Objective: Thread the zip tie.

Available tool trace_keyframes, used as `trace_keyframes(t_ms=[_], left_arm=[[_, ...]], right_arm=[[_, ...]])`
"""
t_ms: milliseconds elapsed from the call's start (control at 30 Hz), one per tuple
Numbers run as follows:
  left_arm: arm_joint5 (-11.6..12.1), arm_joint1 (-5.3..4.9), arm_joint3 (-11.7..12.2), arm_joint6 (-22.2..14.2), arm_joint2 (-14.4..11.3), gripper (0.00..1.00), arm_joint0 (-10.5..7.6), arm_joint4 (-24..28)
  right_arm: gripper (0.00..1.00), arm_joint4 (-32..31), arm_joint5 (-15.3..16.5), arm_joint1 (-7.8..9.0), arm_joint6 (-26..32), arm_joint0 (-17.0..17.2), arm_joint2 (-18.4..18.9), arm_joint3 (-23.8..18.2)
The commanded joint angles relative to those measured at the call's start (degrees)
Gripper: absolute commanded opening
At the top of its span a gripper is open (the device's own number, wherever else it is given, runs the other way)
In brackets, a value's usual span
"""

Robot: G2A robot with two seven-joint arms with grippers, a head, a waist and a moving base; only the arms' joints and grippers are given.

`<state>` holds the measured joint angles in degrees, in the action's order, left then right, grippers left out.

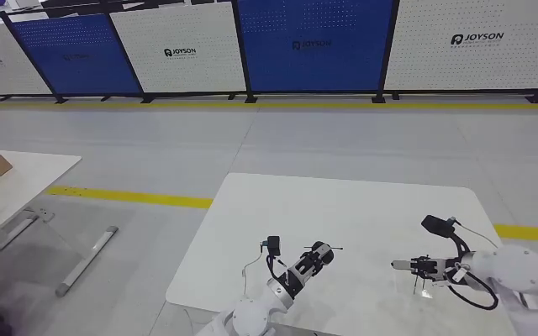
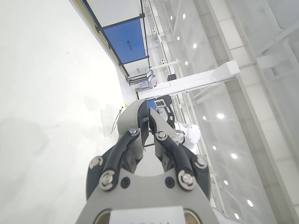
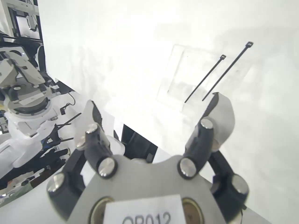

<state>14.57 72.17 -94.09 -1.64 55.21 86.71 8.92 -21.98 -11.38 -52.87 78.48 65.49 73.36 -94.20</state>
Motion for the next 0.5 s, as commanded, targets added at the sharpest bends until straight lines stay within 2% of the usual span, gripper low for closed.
trace_keyframes(t_ms=[0,133,200,233,400,467], left_arm=[[0.00,0.00,0.00,0.00,0.00,0.00,0.00,0.00],[0.00,0.00,0.00,0.00,0.00,0.00,0.00,0.00],[0.00,0.00,0.00,0.00,0.00,0.00,0.00,0.00],[0.00,0.00,0.00,0.00,0.00,0.00,0.00,0.00],[0.00,0.00,0.00,0.00,0.00,0.00,0.00,0.00],[0.00,0.00,0.00,0.00,0.00,0.00,0.00,0.00]], right_arm=[[1.00,0.18,0.42,-0.07,-1.65,0.57,-0.24,0.25],[1.00,-0.52,0.36,-0.07,-2.64,0.38,-0.95,0.89],[0.63,-1.05,-0.34,-0.06,-3.07,0.09,-1.07,0.92],[0.51,-1.35,-0.90,-0.05,-3.15,-0.07,-1.18,0.81],[0.45,-4.82,-5.01,0.01,-2.77,-0.98,-2.31,0.76],[0.37,-5.21,-5.85,-0.11,-2.08,-1.79,-3.20,1.72]])
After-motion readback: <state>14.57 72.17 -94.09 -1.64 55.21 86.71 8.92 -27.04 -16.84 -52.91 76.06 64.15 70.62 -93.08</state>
